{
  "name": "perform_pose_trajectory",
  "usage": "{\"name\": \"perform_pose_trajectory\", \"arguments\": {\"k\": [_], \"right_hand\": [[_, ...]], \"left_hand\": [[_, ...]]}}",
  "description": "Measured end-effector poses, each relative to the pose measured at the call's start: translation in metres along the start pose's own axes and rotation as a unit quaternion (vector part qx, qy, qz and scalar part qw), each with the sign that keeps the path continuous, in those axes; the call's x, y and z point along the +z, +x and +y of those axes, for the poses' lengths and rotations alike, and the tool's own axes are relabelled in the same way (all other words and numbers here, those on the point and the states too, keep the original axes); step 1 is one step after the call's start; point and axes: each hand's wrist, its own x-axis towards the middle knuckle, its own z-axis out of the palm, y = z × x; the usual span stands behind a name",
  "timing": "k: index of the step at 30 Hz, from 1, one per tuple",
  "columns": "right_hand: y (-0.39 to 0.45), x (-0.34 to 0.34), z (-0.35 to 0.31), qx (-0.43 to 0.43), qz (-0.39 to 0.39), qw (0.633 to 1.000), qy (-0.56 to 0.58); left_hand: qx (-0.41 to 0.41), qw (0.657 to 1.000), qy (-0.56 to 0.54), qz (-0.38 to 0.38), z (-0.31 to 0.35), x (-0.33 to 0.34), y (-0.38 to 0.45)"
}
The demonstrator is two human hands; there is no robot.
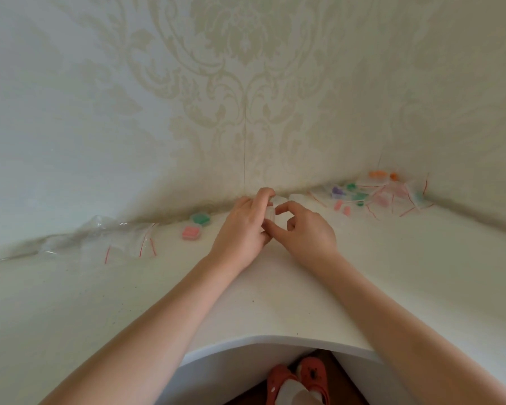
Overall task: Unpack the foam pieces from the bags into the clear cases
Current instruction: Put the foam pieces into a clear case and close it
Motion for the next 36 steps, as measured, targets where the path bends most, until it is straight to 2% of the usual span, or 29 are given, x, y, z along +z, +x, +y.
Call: {"name": "perform_pose_trajectory", "arguments": {"k": [7, 11, 13, 14, 15, 16, 18, 19, 21, 29, 33, 36], "right_hand": [[0.002, -0.004, 0.0, 0.022, -0.021, 0.993, 0.118], [0.003, -0.002, 0.003, 0.011, -0.03, 0.992, 0.118], [0.005, -0.002, 0.005, 0.015, -0.014, 0.989, 0.149], [0.006, -0.003, 0.006, 0.018, 0.005, 0.986, 0.166], [0.007, -0.005, 0.007, 0.018, 0.022, 0.984, 0.176], [0.007, -0.007, 0.008, 0.012, 0.033, 0.983, 0.179], [0.005, -0.009, 0.008, -0.019, 0.032, 0.988, 0.152], [0.003, -0.008, 0.008, -0.039, 0.024, 0.992, 0.12], [0.001, -0.007, 0.007, -0.074, 0.01, 0.996, 0.05], [-0.003, -0.011, 0.006, -0.09, 0.041, 0.995, 0.016], [-0.003, -0.011, 0.005, -0.096, 0.035, 0.995, 0.007], [-0.003, -0.01, 0.006, -0.099, 0.033, 0.994, -0.013]], "left_hand": [[-0.021, 0.999, -0.03, 0.025, -0.001, 0.001, 0.0], [-0.04, 0.998, -0.037, 0.016, -0.002, 0.002, 0.002], [-0.083, 0.992, -0.094, 0.024, 0.001, 0.002, 0.004], [-0.131, 0.977, -0.163, 0.042, 0.004, 0.001, 0.006], [-0.194, 0.946, -0.252, 0.066, 0.007, -0.001, 0.008], [-0.259, 0.896, -0.351, 0.08, 0.009, -0.004, 0.011], [-0.348, 0.798, -0.49, 0.054, 0.006, -0.009, 0.014], [-0.36, 0.776, -0.518, 0.023, 0.003, -0.011, 0.015], [-0.35, 0.755, -0.553, -0.025, 0.0, -0.013, 0.013], [-0.351, 0.732, -0.582, -0.055, 0.0, -0.011, 0.011], [-0.359, 0.732, -0.577, -0.057, -0.001, -0.01, 0.01], [-0.355, 0.747, -0.558, -0.062, -0.002, -0.011, 0.012]]}}
